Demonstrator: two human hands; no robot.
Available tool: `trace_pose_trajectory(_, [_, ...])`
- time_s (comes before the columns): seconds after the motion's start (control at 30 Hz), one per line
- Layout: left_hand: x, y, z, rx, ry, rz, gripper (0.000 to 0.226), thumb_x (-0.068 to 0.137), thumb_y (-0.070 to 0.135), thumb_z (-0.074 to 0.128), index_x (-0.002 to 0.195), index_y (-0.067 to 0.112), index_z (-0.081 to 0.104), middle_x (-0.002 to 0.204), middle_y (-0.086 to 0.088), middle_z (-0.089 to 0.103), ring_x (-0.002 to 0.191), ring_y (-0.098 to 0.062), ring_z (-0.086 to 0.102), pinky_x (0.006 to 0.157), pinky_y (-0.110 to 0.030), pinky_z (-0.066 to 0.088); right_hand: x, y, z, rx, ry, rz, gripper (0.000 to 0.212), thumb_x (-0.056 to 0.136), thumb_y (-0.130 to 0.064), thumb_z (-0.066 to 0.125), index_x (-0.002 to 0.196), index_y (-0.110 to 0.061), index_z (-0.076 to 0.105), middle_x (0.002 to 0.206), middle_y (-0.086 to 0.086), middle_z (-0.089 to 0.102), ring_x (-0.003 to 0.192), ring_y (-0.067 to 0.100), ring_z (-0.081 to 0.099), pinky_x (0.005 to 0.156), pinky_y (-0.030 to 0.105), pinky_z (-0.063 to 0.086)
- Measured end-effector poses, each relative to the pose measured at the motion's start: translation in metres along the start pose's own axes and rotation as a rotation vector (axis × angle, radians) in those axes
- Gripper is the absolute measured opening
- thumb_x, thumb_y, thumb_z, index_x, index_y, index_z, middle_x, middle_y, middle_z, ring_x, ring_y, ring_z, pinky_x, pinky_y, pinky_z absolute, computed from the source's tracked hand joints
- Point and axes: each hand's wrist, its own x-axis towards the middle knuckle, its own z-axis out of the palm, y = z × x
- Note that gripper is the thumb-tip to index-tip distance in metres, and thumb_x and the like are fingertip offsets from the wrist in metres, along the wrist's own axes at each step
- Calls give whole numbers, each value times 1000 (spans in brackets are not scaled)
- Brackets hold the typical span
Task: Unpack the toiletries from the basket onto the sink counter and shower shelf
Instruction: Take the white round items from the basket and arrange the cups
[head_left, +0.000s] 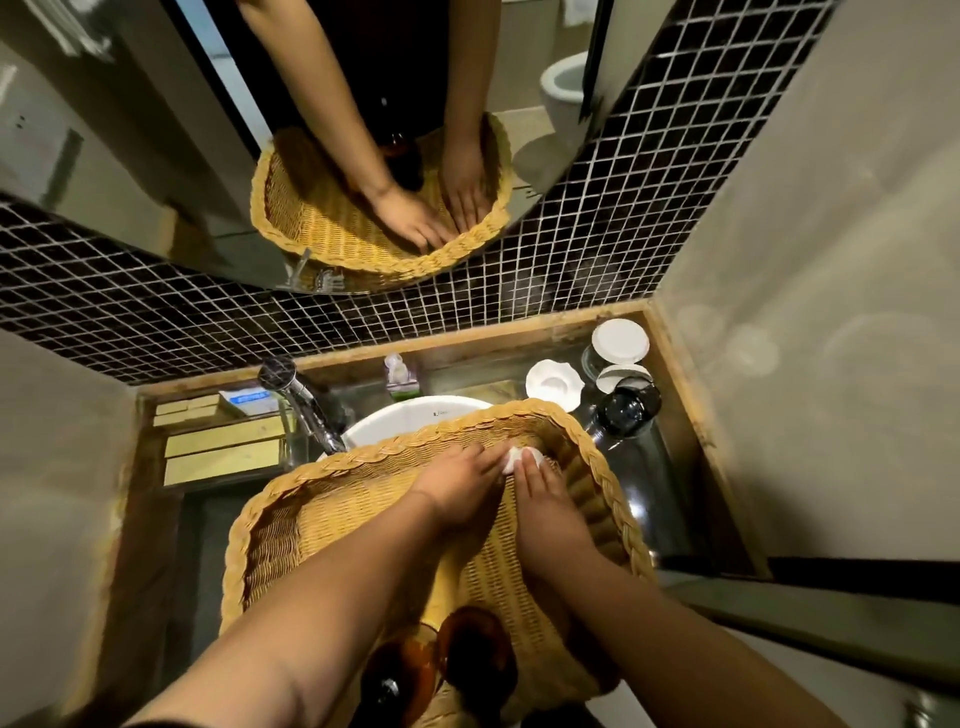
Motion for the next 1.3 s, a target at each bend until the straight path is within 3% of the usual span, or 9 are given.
trace_pose_trajectory(0.33, [-14,-3,28,69,-53,-65,55,104,35,33,155,14,28,165,-3,17,136,-29,36,106,-41,31,-24,-2,15,-84,-37,8,71,100,-13,36,155,-7,-9,164,11,-15,150,36,-10,120,47,1])
trace_pose_trajectory(0.53, [16,-1,25,141,-93,15,62,105,20,40,159,28,9,168,4,-4,150,-28,14,115,-46,27,-35,2,15,-107,-24,-9,64,102,-16,36,157,-9,4,165,10,-3,151,36,-1,120,50,10])
trace_pose_trajectory(0.63, [23,0,33,166,-127,23,49,107,24,34,156,21,23,165,-3,12,149,-33,14,112,-47,32,-40,2,13,-73,-12,3,56,102,-17,40,154,-11,21,164,8,11,148,39,13,113,51,29])
trace_pose_trajectory(0.7, [18,-2,41,149,-87,26,45,106,24,36,151,16,31,158,-6,26,145,-34,21,106,-47,39,-41,3,10,-61,48,-5,41,99,-15,44,140,-11,42,150,9,33,134,36,36,93,41,46])
trace_pose_trajectory(0.77, [6,-3,44,131,-67,23,44,105,24,38,148,15,35,151,-6,33,140,-33,27,102,-45,41,-38,3,3,-84,80,-29,34,97,-16,48,131,-13,47,137,9,44,120,29,44,81,36,47])
trace_pose_trajectory(0.9, [-20,-12,47,94,-56,-68,43,103,26,42,145,20,38,145,-4,38,125,-28,39,94,-44,47,-29,8,-11,-18,-81,-11,64,101,-29,45,157,-19,14,163,11,11,141,34,25,96,42,46])
trace_pose_trajectory(0.97, [-32,-16,52,85,-64,-107,43,102,27,45,145,22,37,147,-4,36,125,-29,41,93,-44,46,-31,8,-11,7,-86,8,58,103,-27,42,155,-15,20,159,15,19,138,35,30,98,42,45])
trace_pose_trajectory(1.1, [-42,-16,65,68,-69,-152,45,102,29,46,145,24,34,149,-6,33,127,-33,40,88,-46,51,-39,8,5,-152,96,-128,40,98,-14,50,138,-10,44,132,16,47,116,30,46,79,33,52])
trace_pose_trajectory(1.3, [-41,-8,49,92,-101,-116,29,98,22,53,127,18,57,132,-7,45,112,-31,47,71,-43,55,-40,7,-7,-143,34,-113,34,100,-24,43,134,-19,42,132,14,41,116,31,40,81,37,45])
